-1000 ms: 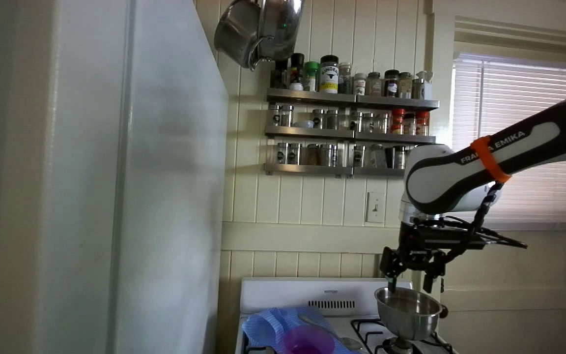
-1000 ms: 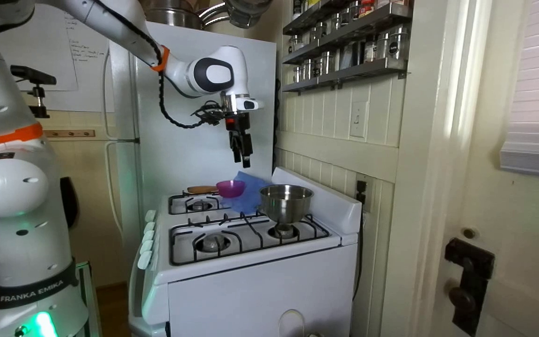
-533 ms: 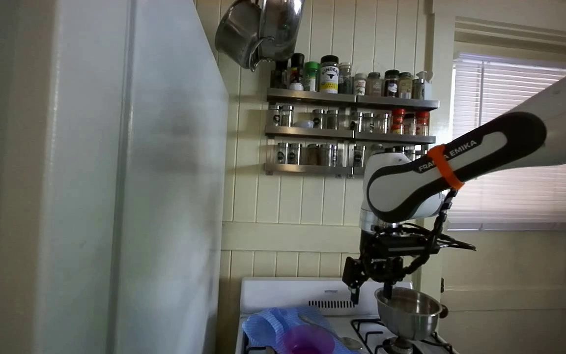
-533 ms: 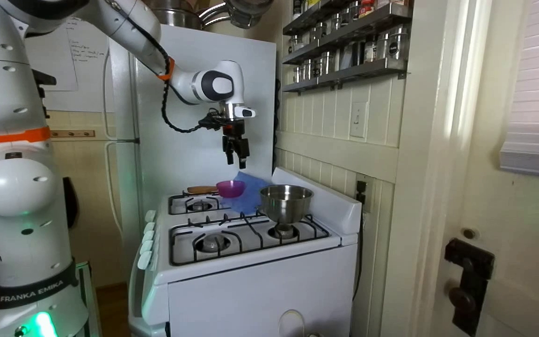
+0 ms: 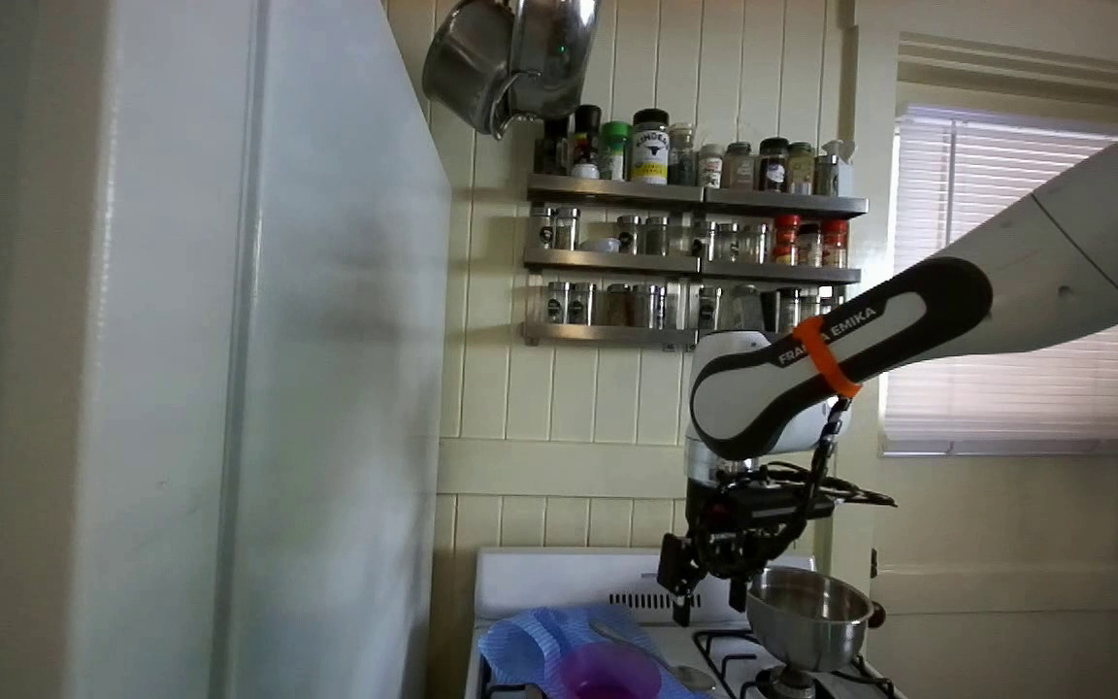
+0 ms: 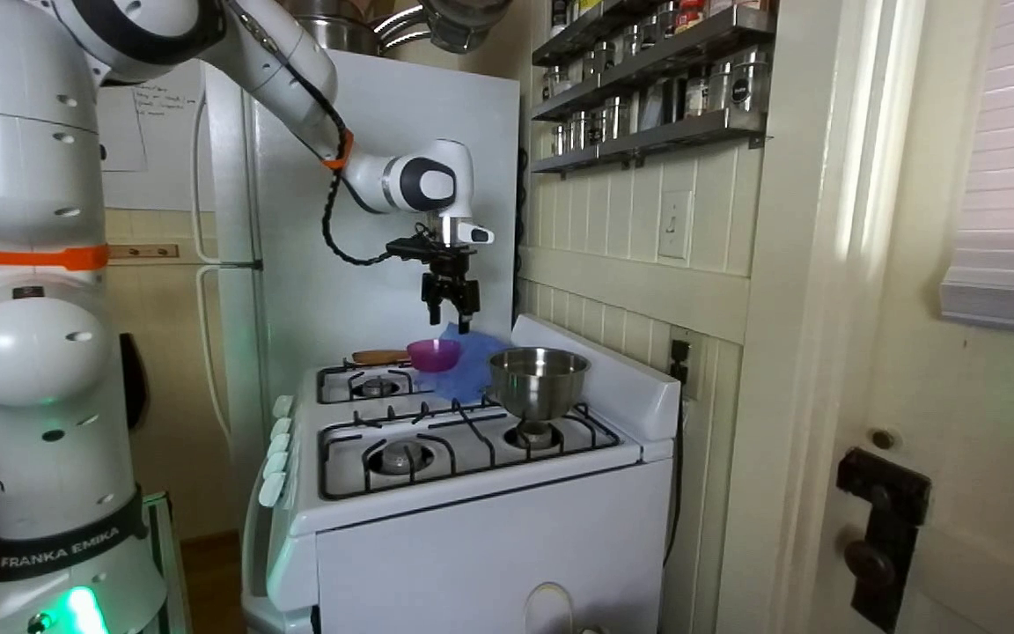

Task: Pick up the pink bowl and spoon, then put them inside the silver bowl

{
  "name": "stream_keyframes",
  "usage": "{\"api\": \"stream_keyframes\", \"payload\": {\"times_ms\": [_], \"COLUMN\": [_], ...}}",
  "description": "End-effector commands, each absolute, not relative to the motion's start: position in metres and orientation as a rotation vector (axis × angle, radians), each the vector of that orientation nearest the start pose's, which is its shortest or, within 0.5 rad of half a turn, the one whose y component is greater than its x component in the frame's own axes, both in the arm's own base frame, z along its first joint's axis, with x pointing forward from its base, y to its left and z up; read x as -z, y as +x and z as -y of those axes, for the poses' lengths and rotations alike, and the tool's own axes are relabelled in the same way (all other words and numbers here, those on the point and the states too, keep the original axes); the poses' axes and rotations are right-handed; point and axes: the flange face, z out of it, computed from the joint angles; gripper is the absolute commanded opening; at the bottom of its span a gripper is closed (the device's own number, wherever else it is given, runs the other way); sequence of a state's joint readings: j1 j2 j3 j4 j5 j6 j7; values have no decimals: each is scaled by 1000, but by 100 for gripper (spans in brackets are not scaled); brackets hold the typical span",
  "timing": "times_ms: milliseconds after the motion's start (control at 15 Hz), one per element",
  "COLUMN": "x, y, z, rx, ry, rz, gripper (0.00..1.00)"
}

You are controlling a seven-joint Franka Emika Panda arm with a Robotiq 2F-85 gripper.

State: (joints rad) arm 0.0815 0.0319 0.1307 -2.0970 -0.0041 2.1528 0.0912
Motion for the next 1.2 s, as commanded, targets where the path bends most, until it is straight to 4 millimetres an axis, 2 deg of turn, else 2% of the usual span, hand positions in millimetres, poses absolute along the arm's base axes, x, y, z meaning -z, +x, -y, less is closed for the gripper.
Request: {"api": "stream_keyframes", "payload": {"times_ms": [0,400,733,933,1133], "x": [-409,-407,-406,-398,-385], "y": [541,547,548,551,551], "z": [-116,-127,-162,-186,-196], "rx": [38,57,64,51,23], "ry": [-3131,-3133,-3163,-3168,-3177], "rz": [195,194,117,118,97], "gripper": [100,100,100,100,100]}}
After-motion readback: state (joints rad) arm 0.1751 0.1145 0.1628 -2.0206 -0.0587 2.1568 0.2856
